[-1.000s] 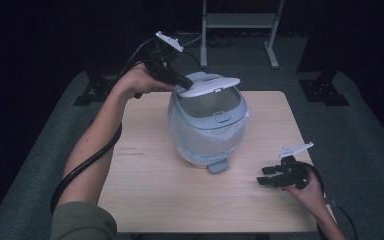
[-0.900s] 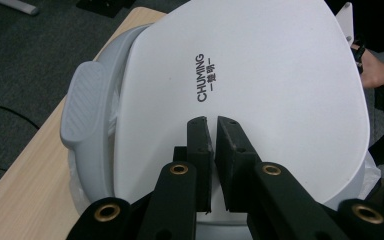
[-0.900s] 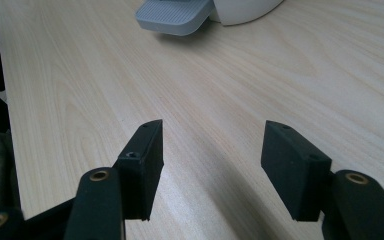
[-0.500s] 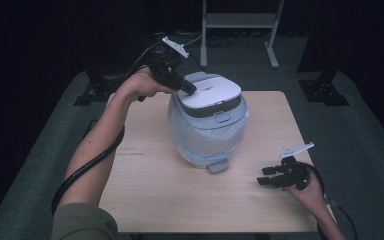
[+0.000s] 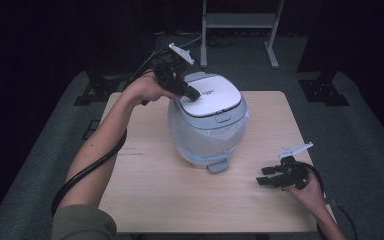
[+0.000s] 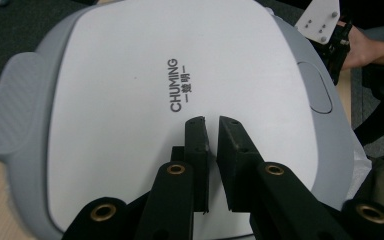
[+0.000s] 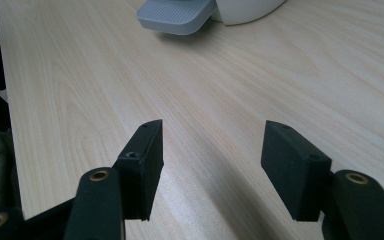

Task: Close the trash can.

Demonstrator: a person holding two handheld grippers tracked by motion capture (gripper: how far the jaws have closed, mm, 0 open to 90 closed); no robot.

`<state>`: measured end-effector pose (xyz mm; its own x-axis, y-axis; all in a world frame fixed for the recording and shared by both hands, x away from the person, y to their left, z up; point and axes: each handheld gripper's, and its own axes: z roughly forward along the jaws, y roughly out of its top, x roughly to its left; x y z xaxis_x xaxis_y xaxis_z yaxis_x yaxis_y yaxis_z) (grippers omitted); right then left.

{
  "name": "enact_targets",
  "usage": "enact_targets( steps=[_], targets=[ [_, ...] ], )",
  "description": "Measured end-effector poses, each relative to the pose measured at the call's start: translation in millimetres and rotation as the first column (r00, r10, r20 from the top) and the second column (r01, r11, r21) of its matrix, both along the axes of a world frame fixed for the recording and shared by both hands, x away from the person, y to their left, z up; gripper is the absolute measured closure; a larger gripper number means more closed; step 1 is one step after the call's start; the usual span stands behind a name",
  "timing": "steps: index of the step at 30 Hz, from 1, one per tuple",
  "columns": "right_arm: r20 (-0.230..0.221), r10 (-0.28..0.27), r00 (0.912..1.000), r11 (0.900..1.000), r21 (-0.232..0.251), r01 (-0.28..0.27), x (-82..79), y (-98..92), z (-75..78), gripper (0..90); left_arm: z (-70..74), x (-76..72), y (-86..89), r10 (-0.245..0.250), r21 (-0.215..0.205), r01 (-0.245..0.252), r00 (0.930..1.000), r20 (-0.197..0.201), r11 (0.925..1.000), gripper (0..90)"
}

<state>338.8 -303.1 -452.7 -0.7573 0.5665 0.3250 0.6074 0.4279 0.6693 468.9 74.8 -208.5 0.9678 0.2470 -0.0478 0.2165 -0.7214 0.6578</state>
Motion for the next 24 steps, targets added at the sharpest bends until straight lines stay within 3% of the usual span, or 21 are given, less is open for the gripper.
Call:
enact_targets(
  steps=[5,10,14,21,24],
  targets=[
    [-0.002,-0.004,1.0000,1.000,0.002,0.004,-0.2,-1.2,-0.1,41.0,-0.8,-4.5,-7.2,-0.013,-0.002,0.013,0.9999,0.010,0.9999,82.5],
    [0.000,-0.003,1.0000,1.000,0.000,0.003,-0.4,-1.4,-0.2,41.0,-0.3,-10.9,-13.4,-0.007,0.027,0.006,0.9985,0.054,0.9996,83.0],
    [-0.002,-0.001,1.0000,1.000,0.002,0.001,0.0,-1.1,-1.1,40.9,-2.9,-13.4,-12.3,0.014,0.007,-0.014,0.9983,0.056,0.9999,85.8],
    [0.000,0.004,1.0000,1.000,-0.002,-0.004,1.1,0.8,-1.2,40.9,-5.6,-17.7,-11.8,0.010,-0.001,-0.010,0.9967,0.081,1.0000,90.0],
    [0.000,0.005,1.0000,1.000,-0.004,-0.005,1.6,1.4,-1.2,40.9,-8.6,-20.2,-13.6,0.011,-0.012,-0.010,0.9974,0.071,0.9999,90.0]
  ],
)
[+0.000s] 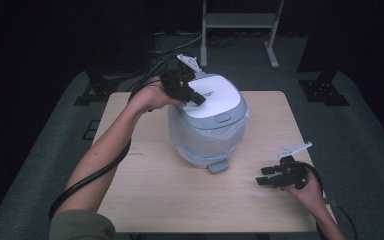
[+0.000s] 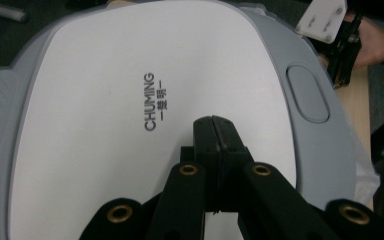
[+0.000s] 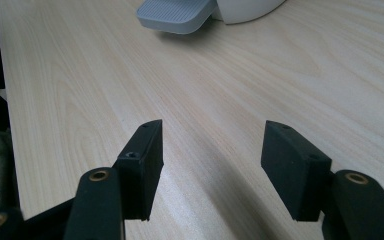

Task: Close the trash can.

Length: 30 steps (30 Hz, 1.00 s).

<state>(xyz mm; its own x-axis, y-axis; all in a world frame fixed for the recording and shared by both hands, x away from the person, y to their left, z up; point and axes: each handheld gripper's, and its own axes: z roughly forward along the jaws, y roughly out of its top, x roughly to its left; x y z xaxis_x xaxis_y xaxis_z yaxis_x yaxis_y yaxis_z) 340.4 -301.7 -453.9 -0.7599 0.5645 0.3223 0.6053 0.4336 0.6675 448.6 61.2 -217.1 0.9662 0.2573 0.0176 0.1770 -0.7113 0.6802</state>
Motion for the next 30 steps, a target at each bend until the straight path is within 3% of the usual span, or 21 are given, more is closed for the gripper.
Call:
enact_targets(
  steps=[6,8,12,22,30],
  targets=[
    [0.003,0.000,1.0000,1.000,-0.001,0.000,-0.6,0.7,0.0,40.9,-0.3,-2.7,0.8,0.001,-0.005,-0.001,0.9995,0.033,1.0000,89.7],
    [0.006,-0.003,1.0000,1.000,0.003,0.003,-0.2,-0.2,0.9,40.7,-0.1,-2.1,2.2,0.006,-0.013,-0.006,0.9993,0.036,0.9999,79.0],
    [0.011,-0.002,0.9999,1.000,0.005,0.002,0.1,-0.8,1.1,40.7,1.1,-3.3,3.7,0.023,-0.016,-0.022,0.9988,0.043,0.9996,70.8],
    [0.017,-0.014,0.9998,1.000,0.008,0.014,1.1,-2.8,2.5,40.5,5.9,-15.0,14.7,0.028,-0.032,-0.027,0.9987,0.043,0.9991,59.0],
    [0.029,-0.017,0.9994,1.000,0.003,0.017,-1.9,-3.0,4.7,40.1,6.0,-26.4,24.9,0.042,-0.020,-0.041,0.9984,0.037,0.9989,50.0]
  ],
)
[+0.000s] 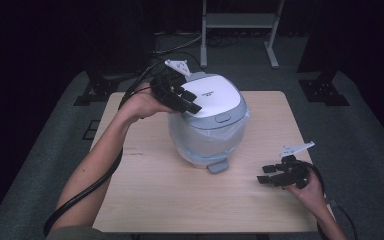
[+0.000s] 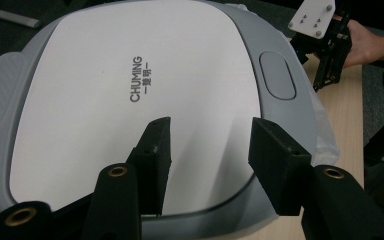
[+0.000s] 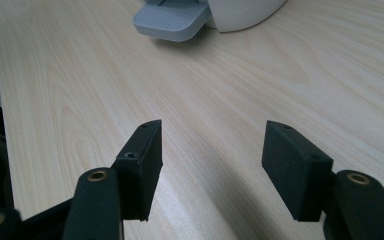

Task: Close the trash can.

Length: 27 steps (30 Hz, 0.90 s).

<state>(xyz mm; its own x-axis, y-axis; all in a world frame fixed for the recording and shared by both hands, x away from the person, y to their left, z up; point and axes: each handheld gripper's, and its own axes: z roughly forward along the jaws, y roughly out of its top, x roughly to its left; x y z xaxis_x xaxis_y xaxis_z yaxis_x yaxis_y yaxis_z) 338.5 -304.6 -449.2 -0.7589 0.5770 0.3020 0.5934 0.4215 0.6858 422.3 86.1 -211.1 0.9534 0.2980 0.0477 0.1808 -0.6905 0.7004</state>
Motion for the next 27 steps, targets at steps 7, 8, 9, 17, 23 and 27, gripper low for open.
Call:
enact_targets(
  steps=[7,8,9,17,23,27],
  targets=[
    [0.002,-0.011,0.9999,1.000,-0.004,0.011,-4.7,-3.1,0.4,40.0,-2.6,-10.7,12.9,0.031,-0.018,-0.031,0.9995,0.001,0.9994,43.3],
    [0.001,-0.013,0.9999,1.000,-0.006,0.013,-5.3,-3.8,0.1,40.0,-2.9,-12.3,15.4,0.038,-0.026,-0.038,0.9993,0.002,0.9990,42.9],
    [-0.001,-0.016,0.9999,1.000,-0.005,0.016,-6.0,-4.1,0.1,39.9,-2.9,-13.1,17.5,0.039,-0.026,-0.039,0.9992,0.004,0.9989,42.2],
    [0.001,-0.020,0.9998,1.000,-0.002,0.020,-7.2,-5.2,0.4,39.9,-5.7,-21.6,35.7,0.062,-0.037,-0.062,0.9981,0.007,0.9974,41.0],
    [0.004,-0.012,0.9999,1.000,-0.006,0.012,-6.0,-3.2,0.2,39.9,-9.4,-28.3,45.9,0.082,-0.042,-0.081,0.9966,0.012,0.9958,39.1],
    [0.004,-0.009,1.0000,1.000,-0.008,0.009,-5.3,-2.1,0.1,39.9,-15.2,-32.9,52.7,0.100,-0.044,-0.099,0.9950,-0.001,0.9941,39.4]
  ],
)
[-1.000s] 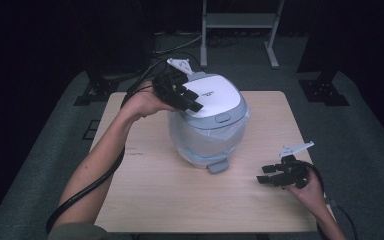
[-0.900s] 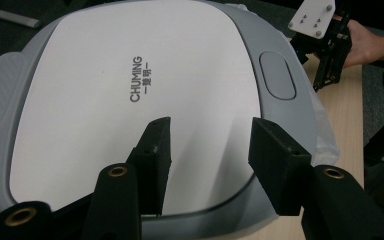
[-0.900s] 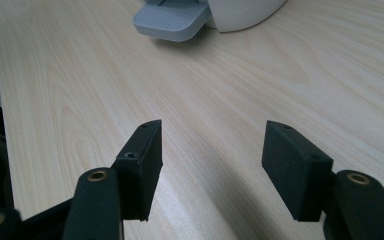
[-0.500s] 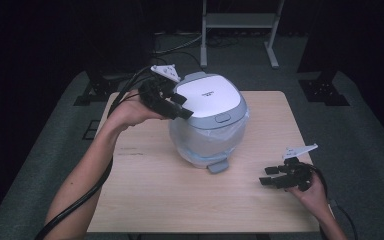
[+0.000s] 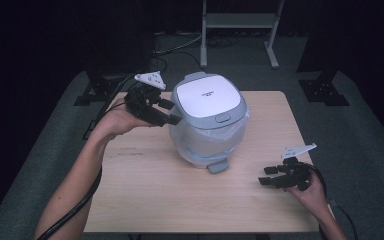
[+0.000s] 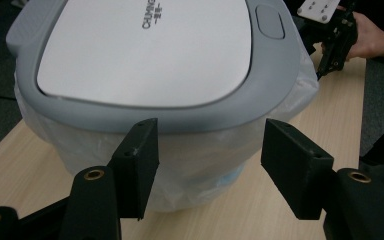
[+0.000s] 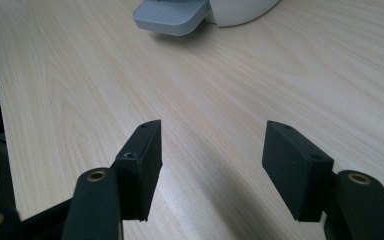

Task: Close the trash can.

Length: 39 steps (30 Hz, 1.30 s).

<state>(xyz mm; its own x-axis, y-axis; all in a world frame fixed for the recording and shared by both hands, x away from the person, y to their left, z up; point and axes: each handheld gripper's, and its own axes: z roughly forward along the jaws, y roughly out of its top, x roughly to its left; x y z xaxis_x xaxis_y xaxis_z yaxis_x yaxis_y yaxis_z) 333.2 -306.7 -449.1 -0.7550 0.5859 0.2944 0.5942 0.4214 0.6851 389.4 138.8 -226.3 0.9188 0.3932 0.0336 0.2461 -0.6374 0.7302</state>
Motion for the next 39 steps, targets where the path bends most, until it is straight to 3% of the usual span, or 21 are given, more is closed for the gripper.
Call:
enact_targets(
  steps=[22,39],
  targets=[
    [-0.009,0.011,0.9999,1.000,0.013,-0.011,0.8,2.2,-1.3,39.9,-27.9,-16.4,30.9,0.051,-0.017,-0.052,0.9984,-0.025,0.9985,36.6],
    [-0.013,0.013,0.9998,1.000,0.009,-0.013,1.3,2.8,-1.9,39.9,-53.5,-20.8,39.1,0.057,-0.018,-0.058,0.9973,-0.047,0.9982,31.8]
  ],
)
